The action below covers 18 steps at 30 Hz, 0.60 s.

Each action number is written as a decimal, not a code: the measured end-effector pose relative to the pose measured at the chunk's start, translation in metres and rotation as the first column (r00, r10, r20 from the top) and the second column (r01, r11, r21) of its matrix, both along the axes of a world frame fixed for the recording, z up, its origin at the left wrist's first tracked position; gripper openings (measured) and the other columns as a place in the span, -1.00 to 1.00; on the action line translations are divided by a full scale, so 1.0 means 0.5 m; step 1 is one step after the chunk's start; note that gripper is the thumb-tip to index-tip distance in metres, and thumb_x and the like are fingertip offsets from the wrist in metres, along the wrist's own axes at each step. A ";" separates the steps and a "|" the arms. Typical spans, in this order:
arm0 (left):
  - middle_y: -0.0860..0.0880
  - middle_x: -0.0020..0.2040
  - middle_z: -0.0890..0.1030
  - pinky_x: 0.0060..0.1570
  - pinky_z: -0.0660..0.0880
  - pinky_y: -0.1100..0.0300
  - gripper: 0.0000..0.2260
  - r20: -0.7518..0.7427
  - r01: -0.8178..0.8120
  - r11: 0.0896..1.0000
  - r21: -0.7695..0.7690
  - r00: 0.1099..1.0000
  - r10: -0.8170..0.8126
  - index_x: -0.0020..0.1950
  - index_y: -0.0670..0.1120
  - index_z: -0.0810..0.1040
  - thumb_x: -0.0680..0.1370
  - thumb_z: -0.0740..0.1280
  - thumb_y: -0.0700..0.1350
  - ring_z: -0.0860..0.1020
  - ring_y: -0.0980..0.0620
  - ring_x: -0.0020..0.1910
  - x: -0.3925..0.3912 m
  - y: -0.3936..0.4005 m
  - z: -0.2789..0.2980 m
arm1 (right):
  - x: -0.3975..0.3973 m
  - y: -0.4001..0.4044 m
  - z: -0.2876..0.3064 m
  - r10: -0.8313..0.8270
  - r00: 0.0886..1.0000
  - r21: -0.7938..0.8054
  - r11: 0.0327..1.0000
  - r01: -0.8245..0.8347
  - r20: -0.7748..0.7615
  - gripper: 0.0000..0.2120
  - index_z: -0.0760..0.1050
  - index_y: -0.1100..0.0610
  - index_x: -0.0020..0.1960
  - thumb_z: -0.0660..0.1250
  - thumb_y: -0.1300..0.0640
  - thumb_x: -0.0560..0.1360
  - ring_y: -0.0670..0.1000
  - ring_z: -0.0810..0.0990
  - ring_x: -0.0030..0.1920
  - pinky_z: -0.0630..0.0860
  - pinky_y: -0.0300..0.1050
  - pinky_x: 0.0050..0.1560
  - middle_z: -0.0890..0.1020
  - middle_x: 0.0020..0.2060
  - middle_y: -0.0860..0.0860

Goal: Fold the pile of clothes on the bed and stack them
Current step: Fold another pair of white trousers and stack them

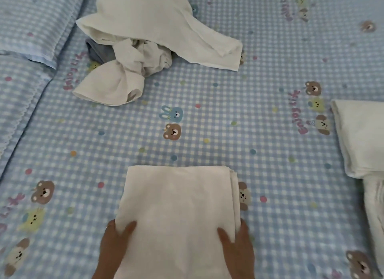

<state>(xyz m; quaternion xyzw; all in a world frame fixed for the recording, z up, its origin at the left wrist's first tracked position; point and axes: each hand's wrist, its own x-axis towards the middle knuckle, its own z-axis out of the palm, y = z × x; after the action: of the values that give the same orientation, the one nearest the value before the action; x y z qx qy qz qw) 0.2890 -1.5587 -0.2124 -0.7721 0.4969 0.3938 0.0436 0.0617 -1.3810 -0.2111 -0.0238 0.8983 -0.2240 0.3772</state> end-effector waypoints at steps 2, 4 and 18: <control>-0.30 0.06 0.59 0.01 0.39 -0.04 -0.66 0.031 0.002 0.998 -0.057 1.000 0.000 0.14 -0.23 0.47 0.50 0.39 -0.03 0.54 -0.26 0.06 -0.006 0.007 0.018 | -0.010 0.005 0.010 0.011 0.999 -0.065 0.998 -0.014 -0.036 -0.42 0.27 0.12 0.41 0.40 0.04 0.47 0.17 0.52 0.19 0.41 -0.02 0.16 0.51 0.26 0.14; -0.30 0.13 0.57 0.12 0.38 -0.07 -0.63 0.032 0.006 0.995 -0.101 0.999 -0.003 0.22 -0.25 0.45 0.53 0.34 -0.04 0.51 -0.29 0.13 -0.021 0.014 0.044 | -0.019 0.003 0.030 0.033 0.995 -0.102 0.994 -0.042 -0.095 -0.54 0.34 0.13 0.33 0.37 0.09 0.49 0.17 0.54 0.13 0.42 -0.04 0.07 0.57 0.19 0.14; -0.14 -0.06 0.57 -0.06 0.36 0.06 -0.81 -0.452 0.115 0.940 -0.320 0.854 -0.258 0.12 -0.14 0.48 0.56 0.29 -0.09 0.53 -0.16 -0.01 -0.618 0.148 0.240 | -0.602 0.219 0.301 -0.074 0.855 -0.235 0.970 -0.057 -0.513 -0.72 0.43 0.12 0.18 0.36 0.11 0.50 0.09 0.56 -0.09 0.35 -0.12 -0.13 0.58 -0.11 -0.03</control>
<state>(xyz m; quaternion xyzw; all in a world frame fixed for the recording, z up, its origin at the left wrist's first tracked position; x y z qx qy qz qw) -0.0198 -1.4846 -0.0922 -0.5935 0.6158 0.4946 -0.1546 -0.2393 -1.2713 -0.0605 -0.1249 0.9325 -0.3187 0.1151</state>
